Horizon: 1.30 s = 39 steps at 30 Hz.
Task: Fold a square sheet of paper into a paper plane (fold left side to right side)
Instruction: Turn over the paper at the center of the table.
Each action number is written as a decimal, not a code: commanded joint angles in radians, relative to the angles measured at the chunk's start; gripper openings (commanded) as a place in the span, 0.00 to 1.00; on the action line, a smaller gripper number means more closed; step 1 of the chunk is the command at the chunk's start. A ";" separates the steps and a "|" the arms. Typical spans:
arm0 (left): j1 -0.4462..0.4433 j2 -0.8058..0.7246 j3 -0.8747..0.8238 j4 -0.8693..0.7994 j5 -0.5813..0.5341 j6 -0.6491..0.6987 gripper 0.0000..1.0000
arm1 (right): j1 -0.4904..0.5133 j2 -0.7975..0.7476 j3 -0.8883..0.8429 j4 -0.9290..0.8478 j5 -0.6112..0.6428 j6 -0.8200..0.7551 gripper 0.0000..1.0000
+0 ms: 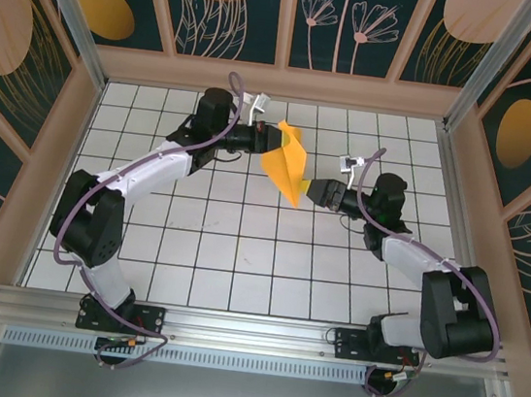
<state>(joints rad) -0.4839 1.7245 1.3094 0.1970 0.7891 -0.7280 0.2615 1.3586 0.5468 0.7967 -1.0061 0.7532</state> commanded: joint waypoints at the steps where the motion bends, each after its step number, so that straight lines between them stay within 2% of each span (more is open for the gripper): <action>1: -0.001 -0.031 0.001 0.107 0.092 -0.062 0.07 | 0.007 0.027 0.007 0.175 -0.069 0.074 0.99; 6: -0.001 -0.040 -0.015 0.172 0.133 -0.106 0.07 | 0.014 0.058 0.019 0.203 -0.060 0.094 0.96; 9: -0.001 -0.043 -0.019 0.184 0.145 -0.113 0.08 | 0.018 0.080 0.018 0.261 -0.067 0.136 0.89; 12: -0.001 -0.039 -0.033 0.223 0.163 -0.140 0.08 | 0.029 0.095 0.023 0.315 -0.072 0.178 0.71; 15: -0.001 -0.035 -0.049 0.240 0.164 -0.152 0.08 | 0.036 0.097 0.033 0.315 -0.071 0.185 0.60; 19: -0.001 -0.037 -0.071 0.238 0.156 -0.140 0.09 | 0.038 0.085 0.030 0.294 -0.068 0.182 0.37; 21: -0.001 -0.040 -0.070 0.199 0.138 -0.109 0.12 | 0.037 0.074 0.029 0.256 -0.063 0.162 0.27; 24: 0.001 -0.049 -0.064 0.145 0.108 -0.066 0.18 | 0.037 0.042 0.030 0.174 -0.047 0.112 0.16; 25: 0.003 -0.053 -0.060 0.127 0.099 -0.051 0.23 | 0.037 0.029 0.032 0.134 -0.038 0.088 0.15; 26: 0.006 -0.058 -0.056 0.102 0.086 -0.035 0.31 | 0.036 0.016 0.037 0.086 -0.030 0.061 0.13; 29: 0.026 -0.096 -0.046 -0.020 0.008 0.054 0.40 | 0.034 -0.033 0.063 -0.110 0.019 -0.052 0.12; 31: 0.047 -0.147 -0.054 -0.104 -0.084 0.116 0.52 | 0.042 -0.065 0.120 -0.350 0.106 -0.186 0.11; 33: 0.065 -0.209 -0.069 -0.180 -0.209 0.171 0.59 | 0.057 -0.087 0.190 -0.563 0.250 -0.302 0.10; 35: 0.068 -0.281 -0.088 -0.256 -0.390 0.233 0.66 | 0.105 -0.093 0.283 -0.807 0.463 -0.401 0.10; 37: 0.068 -0.358 -0.131 -0.297 -0.551 0.269 0.70 | 0.198 -0.076 0.405 -1.046 0.770 -0.470 0.10; 39: 0.068 -0.430 -0.179 -0.303 -0.658 0.283 0.71 | 0.291 -0.027 0.527 -1.229 1.044 -0.479 0.11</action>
<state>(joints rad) -0.4129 1.3804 1.1816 -0.0154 0.3889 -0.5404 0.4629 1.3064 0.9470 -0.0227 -0.4236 0.4133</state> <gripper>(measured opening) 0.707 0.108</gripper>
